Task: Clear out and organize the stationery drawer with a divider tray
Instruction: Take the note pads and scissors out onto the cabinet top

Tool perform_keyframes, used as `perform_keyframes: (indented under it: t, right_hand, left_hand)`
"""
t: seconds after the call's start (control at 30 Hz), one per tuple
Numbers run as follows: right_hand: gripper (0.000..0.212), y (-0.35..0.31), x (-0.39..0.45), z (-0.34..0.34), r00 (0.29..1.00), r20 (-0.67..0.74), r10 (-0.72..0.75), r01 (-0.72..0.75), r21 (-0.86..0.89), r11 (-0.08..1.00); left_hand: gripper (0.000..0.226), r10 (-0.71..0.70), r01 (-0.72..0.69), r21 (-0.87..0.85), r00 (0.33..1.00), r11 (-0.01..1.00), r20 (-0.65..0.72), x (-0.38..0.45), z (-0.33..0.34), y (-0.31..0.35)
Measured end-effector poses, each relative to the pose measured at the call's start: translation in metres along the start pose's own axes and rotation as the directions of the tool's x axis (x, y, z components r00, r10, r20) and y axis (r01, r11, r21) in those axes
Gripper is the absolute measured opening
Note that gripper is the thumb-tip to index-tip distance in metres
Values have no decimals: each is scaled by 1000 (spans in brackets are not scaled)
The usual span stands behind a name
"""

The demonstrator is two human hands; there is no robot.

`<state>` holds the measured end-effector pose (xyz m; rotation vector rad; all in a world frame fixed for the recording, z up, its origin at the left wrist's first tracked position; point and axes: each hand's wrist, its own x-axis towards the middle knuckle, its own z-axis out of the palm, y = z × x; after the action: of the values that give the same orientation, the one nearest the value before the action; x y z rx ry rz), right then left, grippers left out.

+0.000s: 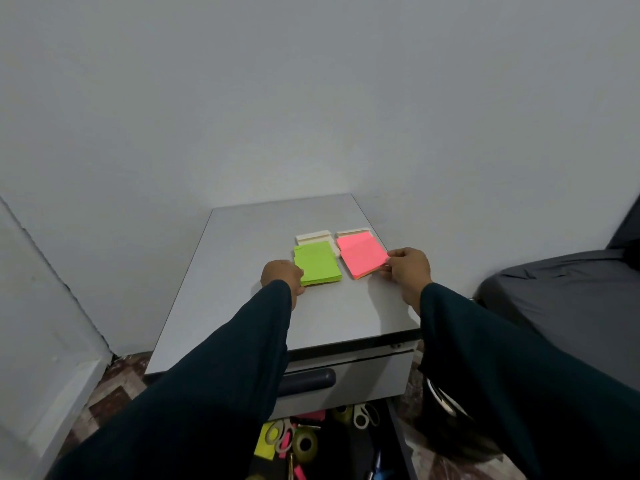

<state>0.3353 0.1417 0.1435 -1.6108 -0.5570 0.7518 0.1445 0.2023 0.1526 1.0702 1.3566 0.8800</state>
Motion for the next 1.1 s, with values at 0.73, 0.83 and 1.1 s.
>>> perform_keyframes:
  t: [0.73, 0.83, 1.1]
  right_hand:
    - [14, -9, -126, -23, 961, 265, -74, 81, -16, 997]
    - [14, -2, -147, -28, 947, 315, -66, 69, 2, 998]
    - [14, 41, -185, -32, 920, 392, -18, 49, -69, 996]
  left_hand:
    - [9, 123, -158, 129, 962, 979, 244, -120, -51, -20]
    - [7, 115, -167, 176, 956, 970, 271, -137, -64, -34]
    - [8, 93, -160, 253, 962, 954, 257, -165, -94, -85]
